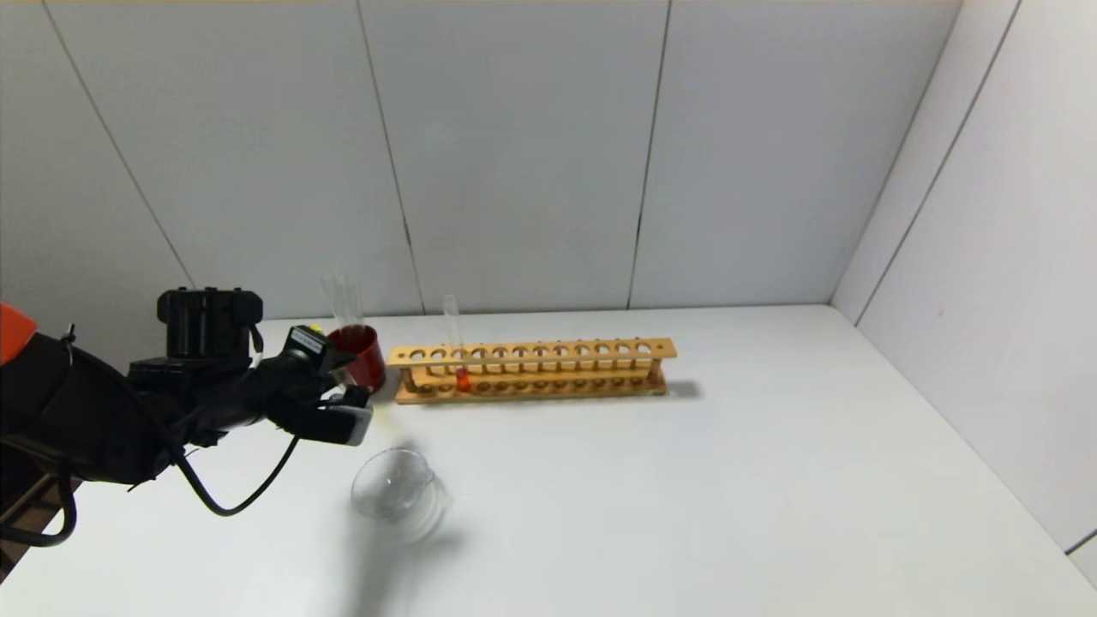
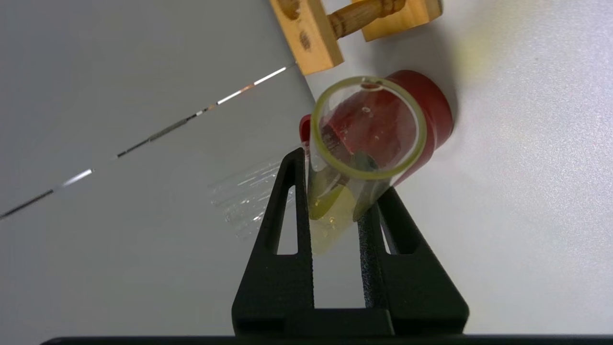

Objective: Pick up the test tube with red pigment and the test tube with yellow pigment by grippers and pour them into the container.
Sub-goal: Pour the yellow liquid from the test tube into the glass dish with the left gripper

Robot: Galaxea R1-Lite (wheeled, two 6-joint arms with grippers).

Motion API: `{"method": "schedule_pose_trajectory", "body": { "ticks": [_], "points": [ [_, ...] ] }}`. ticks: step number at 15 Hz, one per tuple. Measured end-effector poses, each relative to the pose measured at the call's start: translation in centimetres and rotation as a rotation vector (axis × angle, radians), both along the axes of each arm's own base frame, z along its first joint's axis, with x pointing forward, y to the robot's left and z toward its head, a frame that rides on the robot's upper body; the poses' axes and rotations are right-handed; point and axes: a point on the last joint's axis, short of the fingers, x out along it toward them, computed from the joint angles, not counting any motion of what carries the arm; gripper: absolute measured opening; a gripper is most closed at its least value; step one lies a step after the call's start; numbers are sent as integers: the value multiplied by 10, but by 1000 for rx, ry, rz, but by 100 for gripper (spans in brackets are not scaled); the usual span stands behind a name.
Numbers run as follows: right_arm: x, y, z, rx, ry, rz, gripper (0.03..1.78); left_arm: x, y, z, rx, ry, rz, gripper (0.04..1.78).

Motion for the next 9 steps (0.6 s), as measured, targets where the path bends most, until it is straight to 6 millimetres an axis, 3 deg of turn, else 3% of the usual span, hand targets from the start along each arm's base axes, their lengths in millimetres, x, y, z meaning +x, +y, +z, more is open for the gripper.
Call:
{"method": "schedule_pose_trajectory", "body": {
  "ticks": [9],
  "points": [
    [0,0,0,0,0,0,175,-3,-3,-3,91,-17,-58,32]
  ]
}}
